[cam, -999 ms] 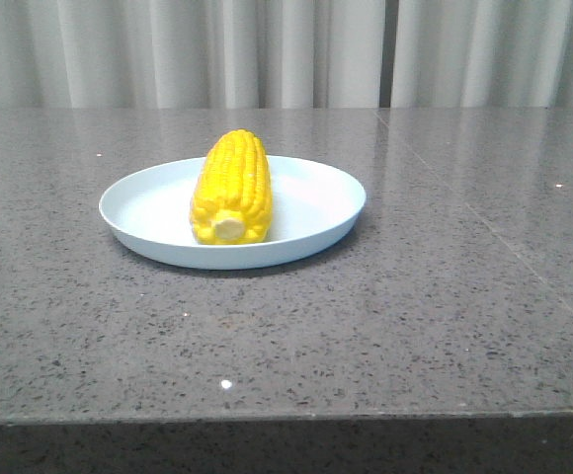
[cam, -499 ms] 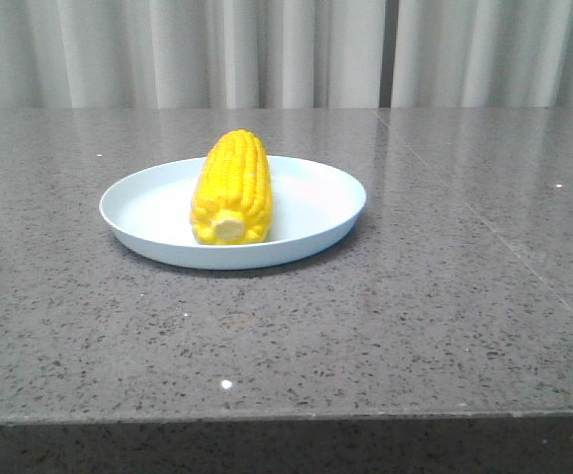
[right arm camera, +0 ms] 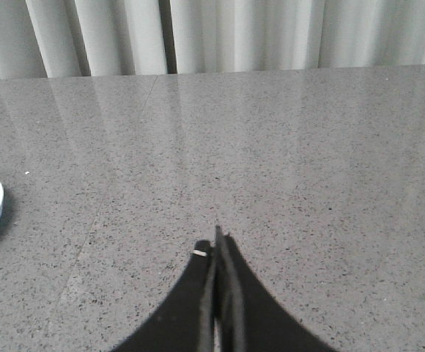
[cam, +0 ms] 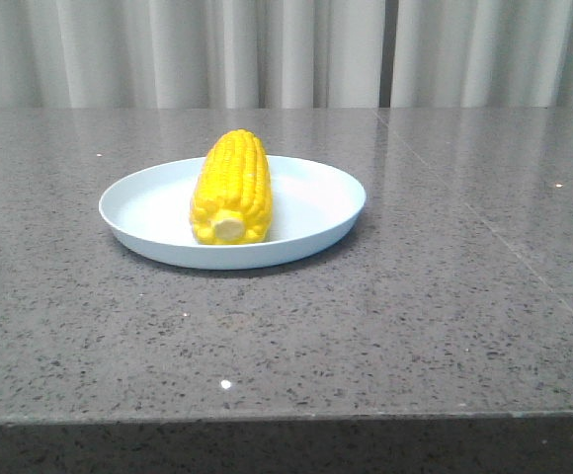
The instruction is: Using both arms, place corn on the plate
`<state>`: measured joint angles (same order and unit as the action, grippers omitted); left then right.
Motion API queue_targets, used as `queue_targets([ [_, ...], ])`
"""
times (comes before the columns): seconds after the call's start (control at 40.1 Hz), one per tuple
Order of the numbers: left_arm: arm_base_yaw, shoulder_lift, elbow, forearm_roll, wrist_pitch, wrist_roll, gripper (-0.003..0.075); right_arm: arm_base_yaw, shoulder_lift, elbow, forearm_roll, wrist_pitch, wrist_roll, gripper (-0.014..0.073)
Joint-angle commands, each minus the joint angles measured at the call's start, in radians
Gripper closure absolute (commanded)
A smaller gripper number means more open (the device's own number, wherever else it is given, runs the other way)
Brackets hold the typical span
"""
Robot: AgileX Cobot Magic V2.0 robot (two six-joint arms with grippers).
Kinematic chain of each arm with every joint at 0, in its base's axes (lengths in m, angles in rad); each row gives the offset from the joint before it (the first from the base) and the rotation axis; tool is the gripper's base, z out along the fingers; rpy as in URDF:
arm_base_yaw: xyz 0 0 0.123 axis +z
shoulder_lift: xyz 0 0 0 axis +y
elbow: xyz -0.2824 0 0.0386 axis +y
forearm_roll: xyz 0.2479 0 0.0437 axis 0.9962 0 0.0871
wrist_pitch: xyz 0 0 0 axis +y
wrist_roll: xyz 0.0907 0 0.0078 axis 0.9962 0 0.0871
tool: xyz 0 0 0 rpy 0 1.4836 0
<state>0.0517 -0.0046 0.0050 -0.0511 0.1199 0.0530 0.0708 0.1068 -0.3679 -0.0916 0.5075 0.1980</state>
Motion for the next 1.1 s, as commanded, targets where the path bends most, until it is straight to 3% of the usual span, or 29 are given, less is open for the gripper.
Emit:
queue_targets([
  [0.0,0.001,-0.022,0.004,-0.007,-0.072,0.0,0.0741,-0.008,0.012,-0.022,-0.019,-0.085,-0.01,0.0706],
  [0.674,0.001,-0.022,0.004,-0.007,-0.072,0.0,0.0741,-0.003,0.011,-0.005,-0.02,-0.09,-0.013,0.0706],
  [0.874,0.001,-0.022,0.004,-0.007,-0.072,0.0,0.0741,-0.065,0.011,0.137,0.043,-0.274,-0.135,0.0706],
  [1.073,0.001,-0.022,0.004,-0.007,-0.072,0.0,0.0741,-0.109,0.004,0.292,0.101,-0.348,-0.142,0.0706],
])
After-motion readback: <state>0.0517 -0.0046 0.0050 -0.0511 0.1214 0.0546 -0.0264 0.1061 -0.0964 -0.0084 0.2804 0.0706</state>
